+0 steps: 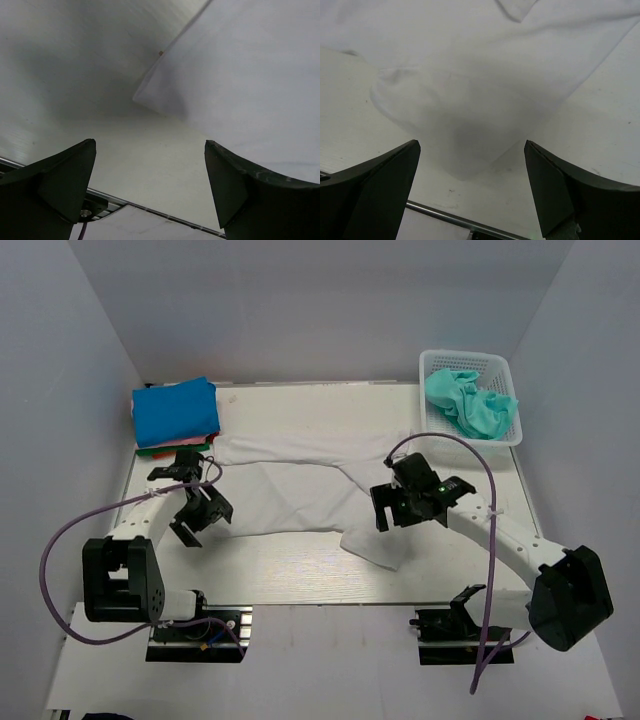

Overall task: Fold and stack the t-shirts
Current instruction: Grap the side of the flattened tshirt closest away from the robot with both arms

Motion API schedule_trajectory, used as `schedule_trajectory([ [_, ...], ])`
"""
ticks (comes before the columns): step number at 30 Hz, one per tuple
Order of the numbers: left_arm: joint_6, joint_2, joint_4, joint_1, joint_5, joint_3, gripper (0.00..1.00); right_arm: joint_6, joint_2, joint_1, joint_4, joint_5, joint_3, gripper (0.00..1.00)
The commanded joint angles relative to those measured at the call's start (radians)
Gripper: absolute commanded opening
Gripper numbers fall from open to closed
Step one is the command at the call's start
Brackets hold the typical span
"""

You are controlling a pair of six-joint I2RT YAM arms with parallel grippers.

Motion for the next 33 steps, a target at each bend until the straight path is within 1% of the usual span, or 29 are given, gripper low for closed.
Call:
schedule_trajectory([
  [1, -0.034, 0.009, 0.103, 0.007, 0.034, -0.045, 1.0, 0.044, -0.023, 0.048, -0.005, -0.023, -0.025, 0.9],
  [4, -0.044, 0.02, 0.152, 0.016, 0.022, -0.081, 1.0, 0.078, -0.03, 0.081, 0.008, -0.016, -0.051, 0.9],
  [5, -0.044, 0.02, 0.166, 0.017, 0.022, -0.093, 0.97, 0.078, -0.03, 0.088, 0.016, -0.014, -0.063, 0.9],
  [6, -0.044, 0.02, 0.198, 0.017, 0.0, -0.113, 0.92, 0.08, -0.03, 0.093, 0.013, 0.007, -0.063, 0.9],
  [7, -0.033, 0.02, 0.213, 0.017, 0.0, -0.13, 0.83, 0.078, -0.027, 0.104, 0.01, 0.014, -0.066, 0.9],
  [10, -0.033, 0.057, 0.213, 0.026, -0.038, -0.159, 0.59, 0.101, -0.017, 0.13, -0.007, 0.046, -0.063, 0.9],
  [11, -0.033, 0.07, 0.213, 0.026, -0.049, -0.171, 0.57, 0.112, -0.018, 0.131, -0.005, 0.044, -0.083, 0.9],
  [14, -0.033, 0.08, 0.239, 0.026, -0.063, -0.171, 0.55, 0.136, -0.027, 0.15, -0.002, 0.029, -0.121, 0.9],
  [18, -0.033, 0.08, 0.262, 0.035, -0.063, -0.16, 0.55, 0.17, -0.041, 0.183, -0.005, 0.054, -0.163, 0.9],
  [19, -0.022, 0.08, 0.237, 0.035, -0.063, -0.144, 0.55, 0.172, -0.041, 0.184, -0.008, 0.06, -0.166, 0.9],
  [25, -0.013, 0.017, 0.215, 0.035, -0.086, -0.114, 0.56, 0.175, -0.038, 0.223, -0.033, 0.072, -0.17, 0.9],
  [30, -0.022, 0.041, 0.204, 0.035, -0.086, -0.065, 0.56, 0.181, -0.034, 0.248, -0.024, 0.08, -0.18, 0.9],
  [31, -0.039, 0.054, 0.195, 0.035, -0.098, -0.05, 0.54, 0.179, -0.032, 0.254, -0.016, 0.083, -0.192, 0.9],
  [33, -0.039, 0.054, 0.186, 0.035, -0.098, -0.05, 0.54, 0.187, -0.012, 0.266, -0.01, 0.081, -0.197, 0.9],
])
